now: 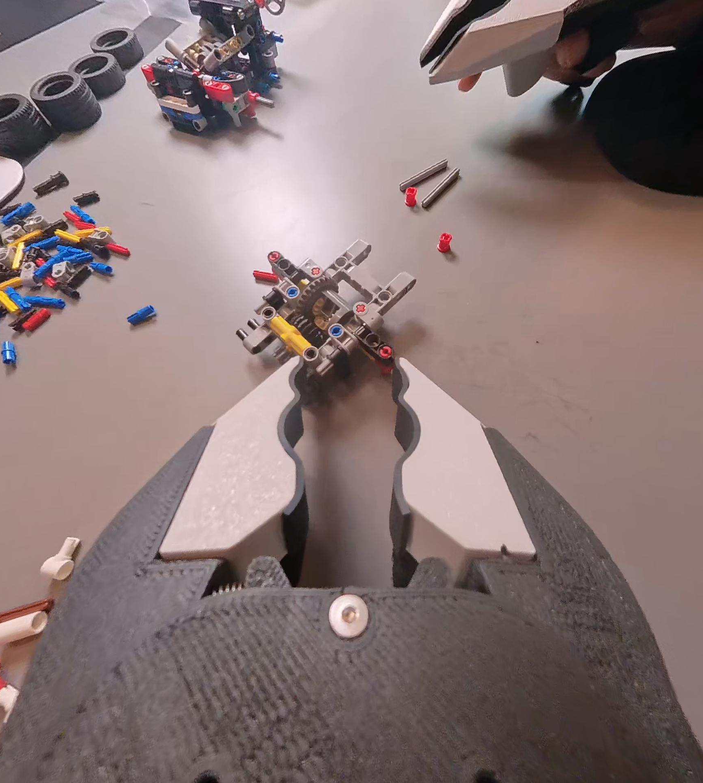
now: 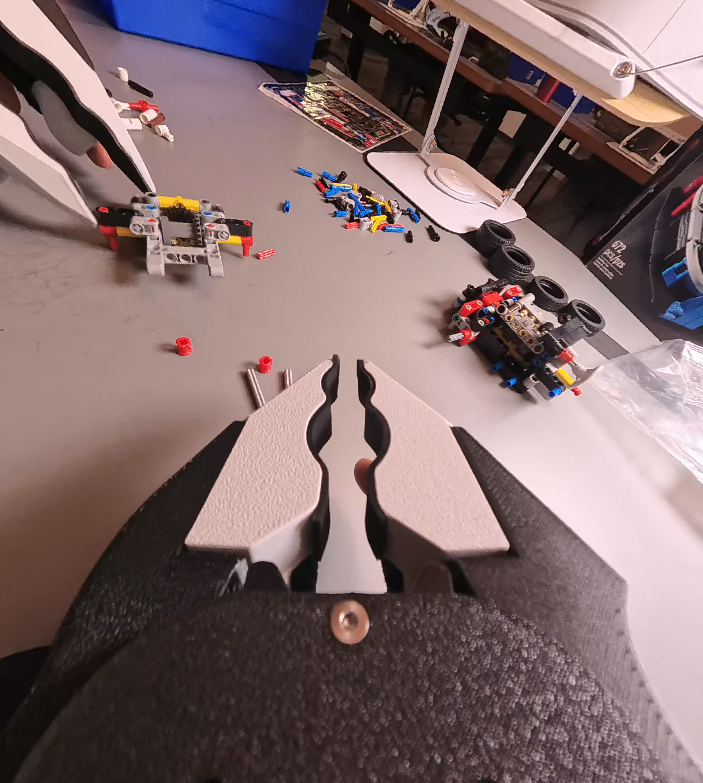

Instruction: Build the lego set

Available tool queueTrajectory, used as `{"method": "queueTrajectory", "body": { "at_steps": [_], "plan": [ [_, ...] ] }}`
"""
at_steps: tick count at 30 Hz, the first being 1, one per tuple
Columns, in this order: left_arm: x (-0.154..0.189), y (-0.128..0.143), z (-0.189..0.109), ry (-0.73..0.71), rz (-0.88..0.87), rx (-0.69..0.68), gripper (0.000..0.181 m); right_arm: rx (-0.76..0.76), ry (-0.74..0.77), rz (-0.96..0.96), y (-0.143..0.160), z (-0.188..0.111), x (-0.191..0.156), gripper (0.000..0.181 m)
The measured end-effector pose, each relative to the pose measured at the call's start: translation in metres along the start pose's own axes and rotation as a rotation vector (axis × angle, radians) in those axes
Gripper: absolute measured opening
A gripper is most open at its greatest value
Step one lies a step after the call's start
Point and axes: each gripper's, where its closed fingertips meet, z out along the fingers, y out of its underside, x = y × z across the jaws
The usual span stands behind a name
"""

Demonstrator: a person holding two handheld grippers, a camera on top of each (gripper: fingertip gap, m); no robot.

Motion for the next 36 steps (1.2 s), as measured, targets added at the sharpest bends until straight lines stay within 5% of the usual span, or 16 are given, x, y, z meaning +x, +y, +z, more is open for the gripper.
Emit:
{"method": "queueTrajectory", "body": {
  "at_steps": [8, 22, 27, 36],
  "plan": [
    [-0.010, -0.003, -0.012, -0.061, -0.025, 0.061, 0.034, -0.208, -0.129, 0.035, 0.030, 0.006, -0.016, 0.009],
    [-0.010, -0.004, -0.017, -0.073, -0.004, 0.078, 0.038, -0.473, -0.371, -0.015, 0.038, 0.016, -0.036, 0.003],
    [-0.007, -0.001, -0.016, -0.058, 0.015, 0.060, 0.037, -0.431, -0.314, -0.039, 0.035, 0.022, -0.031, 0.003],
    [-0.001, 0.008, -0.004, -0.058, 0.098, -0.031, 0.040, -0.136, -0.273, 0.090, -0.019, 0.020, -0.029, 0.002]
  ]
}}
